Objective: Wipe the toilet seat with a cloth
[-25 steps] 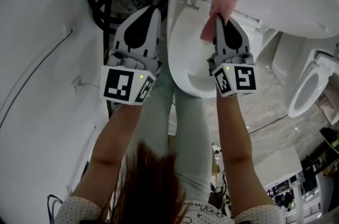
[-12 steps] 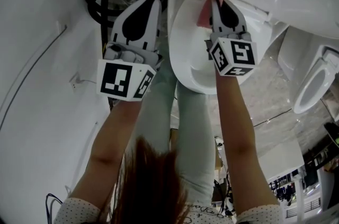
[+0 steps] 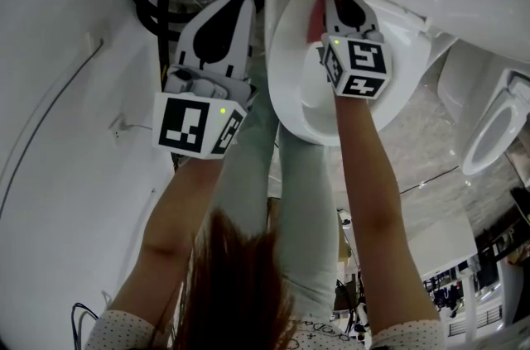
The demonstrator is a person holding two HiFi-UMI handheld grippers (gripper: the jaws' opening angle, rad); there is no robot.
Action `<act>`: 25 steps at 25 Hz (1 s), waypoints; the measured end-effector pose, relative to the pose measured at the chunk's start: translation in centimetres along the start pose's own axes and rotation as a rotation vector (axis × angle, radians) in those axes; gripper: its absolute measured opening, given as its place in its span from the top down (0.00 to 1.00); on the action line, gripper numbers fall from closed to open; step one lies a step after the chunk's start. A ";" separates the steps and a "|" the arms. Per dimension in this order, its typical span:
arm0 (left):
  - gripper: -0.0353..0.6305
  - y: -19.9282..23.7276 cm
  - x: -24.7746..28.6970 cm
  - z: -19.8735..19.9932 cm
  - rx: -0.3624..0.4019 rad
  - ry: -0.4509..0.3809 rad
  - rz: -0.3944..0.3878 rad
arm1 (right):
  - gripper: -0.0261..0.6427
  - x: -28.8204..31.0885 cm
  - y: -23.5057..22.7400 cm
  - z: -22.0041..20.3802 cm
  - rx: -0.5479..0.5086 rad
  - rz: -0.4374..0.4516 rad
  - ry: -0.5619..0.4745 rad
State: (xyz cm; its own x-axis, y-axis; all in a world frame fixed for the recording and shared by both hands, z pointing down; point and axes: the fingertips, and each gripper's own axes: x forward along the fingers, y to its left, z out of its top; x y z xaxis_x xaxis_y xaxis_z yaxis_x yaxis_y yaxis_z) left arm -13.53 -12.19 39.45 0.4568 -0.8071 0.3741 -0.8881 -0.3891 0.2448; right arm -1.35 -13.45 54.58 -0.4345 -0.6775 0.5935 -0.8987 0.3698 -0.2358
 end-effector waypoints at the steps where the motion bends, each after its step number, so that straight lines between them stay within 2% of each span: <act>1: 0.96 0.0 0.0 0.0 0.000 0.001 -0.001 | 0.92 0.2 0.0 -0.1 -0.007 -0.004 0.007; 9: 0.96 0.3 0.2 -0.1 0.005 0.008 -0.009 | 0.92 0.5 0.3 -0.1 -0.092 -0.027 0.035; 14: 0.96 0.1 0.3 0.0 0.005 0.014 -0.012 | 0.92 0.7 0.3 -0.1 -0.096 0.015 0.089; 21: 0.96 -0.5 0.7 -0.1 0.007 0.022 -0.024 | 0.92 1.2 0.6 0.1 -0.282 0.005 0.131; 25: 0.96 -0.9 1.0 -0.1 0.011 0.025 -0.029 | 0.92 1.1 0.8 0.1 -0.333 0.017 0.118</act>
State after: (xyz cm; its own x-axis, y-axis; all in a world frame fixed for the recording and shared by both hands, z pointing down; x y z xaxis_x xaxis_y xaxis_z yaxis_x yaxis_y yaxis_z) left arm -12.22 -12.60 39.70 0.4838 -0.7841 0.3888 -0.8747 -0.4173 0.2466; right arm -2.56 -13.99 55.00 -0.4219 -0.5989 0.6807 -0.8143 0.5805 0.0060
